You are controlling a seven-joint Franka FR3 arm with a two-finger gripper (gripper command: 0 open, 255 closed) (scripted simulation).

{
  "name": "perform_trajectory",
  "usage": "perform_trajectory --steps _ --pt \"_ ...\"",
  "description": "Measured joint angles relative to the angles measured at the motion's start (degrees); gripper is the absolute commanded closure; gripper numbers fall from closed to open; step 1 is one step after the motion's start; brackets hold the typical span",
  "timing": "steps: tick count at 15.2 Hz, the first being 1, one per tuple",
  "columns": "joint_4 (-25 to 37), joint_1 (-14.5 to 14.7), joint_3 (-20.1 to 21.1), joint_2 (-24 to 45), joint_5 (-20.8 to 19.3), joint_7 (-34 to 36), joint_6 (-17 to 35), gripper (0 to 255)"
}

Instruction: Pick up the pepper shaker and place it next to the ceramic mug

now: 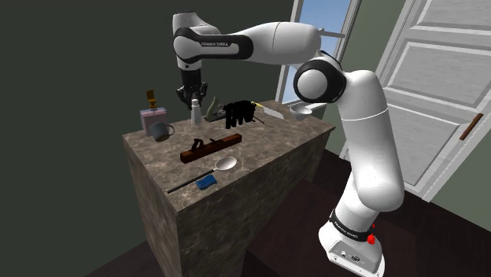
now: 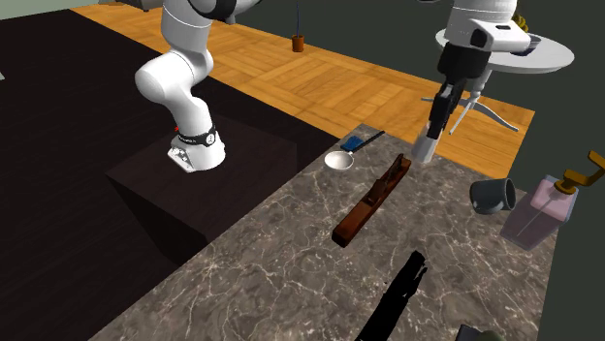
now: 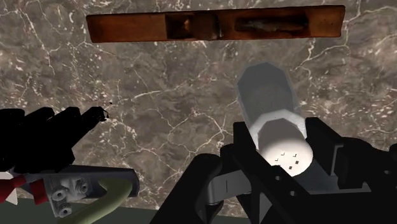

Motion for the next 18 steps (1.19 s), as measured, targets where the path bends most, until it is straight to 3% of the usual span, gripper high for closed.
perform_trajectory --steps 18 --pt "-13.72 -0.17 -0.03 0.02 -0.41 1.59 13.66 255"
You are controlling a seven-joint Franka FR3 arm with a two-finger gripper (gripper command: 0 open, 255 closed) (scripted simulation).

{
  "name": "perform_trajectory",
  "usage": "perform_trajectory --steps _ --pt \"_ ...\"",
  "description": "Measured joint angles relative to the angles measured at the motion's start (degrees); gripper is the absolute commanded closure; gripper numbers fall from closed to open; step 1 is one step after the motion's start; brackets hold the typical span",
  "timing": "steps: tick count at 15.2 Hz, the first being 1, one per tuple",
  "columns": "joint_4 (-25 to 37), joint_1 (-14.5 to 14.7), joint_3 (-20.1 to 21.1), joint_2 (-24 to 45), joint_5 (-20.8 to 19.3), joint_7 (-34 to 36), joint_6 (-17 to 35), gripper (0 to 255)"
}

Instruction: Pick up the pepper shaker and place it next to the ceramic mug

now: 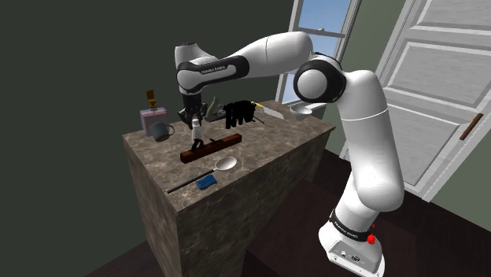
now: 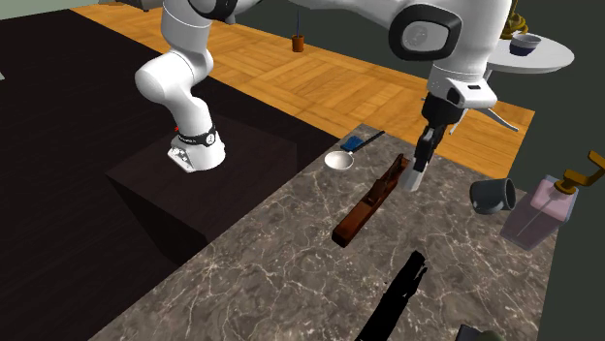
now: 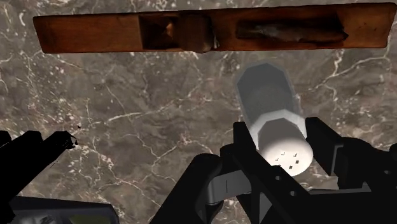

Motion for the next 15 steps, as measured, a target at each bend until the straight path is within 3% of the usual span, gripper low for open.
perform_trajectory --steps 12,13,15 --pt "-3.10 -0.01 -0.05 1.58 -0.21 0.61 4.67 255" --pt "-3.11 -0.01 -0.05 1.58 -0.21 0.61 4.68 0" --pt "-3.12 -0.01 -0.05 1.57 -0.21 0.61 4.69 0"
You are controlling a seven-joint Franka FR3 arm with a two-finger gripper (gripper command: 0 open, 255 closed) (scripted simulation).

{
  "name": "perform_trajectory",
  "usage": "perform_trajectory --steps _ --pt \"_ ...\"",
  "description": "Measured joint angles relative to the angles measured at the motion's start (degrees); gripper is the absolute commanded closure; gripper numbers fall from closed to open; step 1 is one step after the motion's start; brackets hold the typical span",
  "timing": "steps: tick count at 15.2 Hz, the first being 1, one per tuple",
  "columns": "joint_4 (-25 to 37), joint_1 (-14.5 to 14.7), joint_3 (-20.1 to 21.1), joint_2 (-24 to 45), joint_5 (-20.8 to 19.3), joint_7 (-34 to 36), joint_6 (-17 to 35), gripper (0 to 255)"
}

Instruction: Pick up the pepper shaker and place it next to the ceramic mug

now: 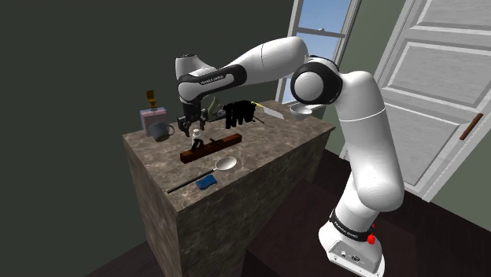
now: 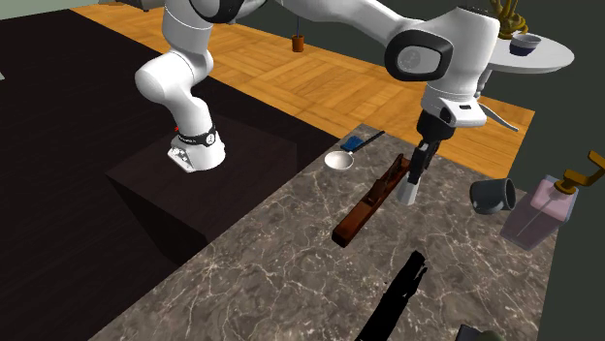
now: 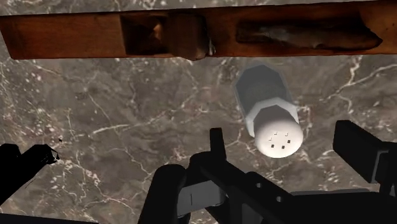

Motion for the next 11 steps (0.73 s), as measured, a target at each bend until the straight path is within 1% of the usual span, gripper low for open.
perform_trajectory --steps 4,8,11 --pt "0.00 0.00 0.00 0.00 0.00 0.00 0.00 0" --pt "3.71 0.26 0.12 -1.24 0.19 -0.33 -4.87 0" --pt "4.13 0.41 0.17 -1.86 0.21 -0.27 -5.97 0"
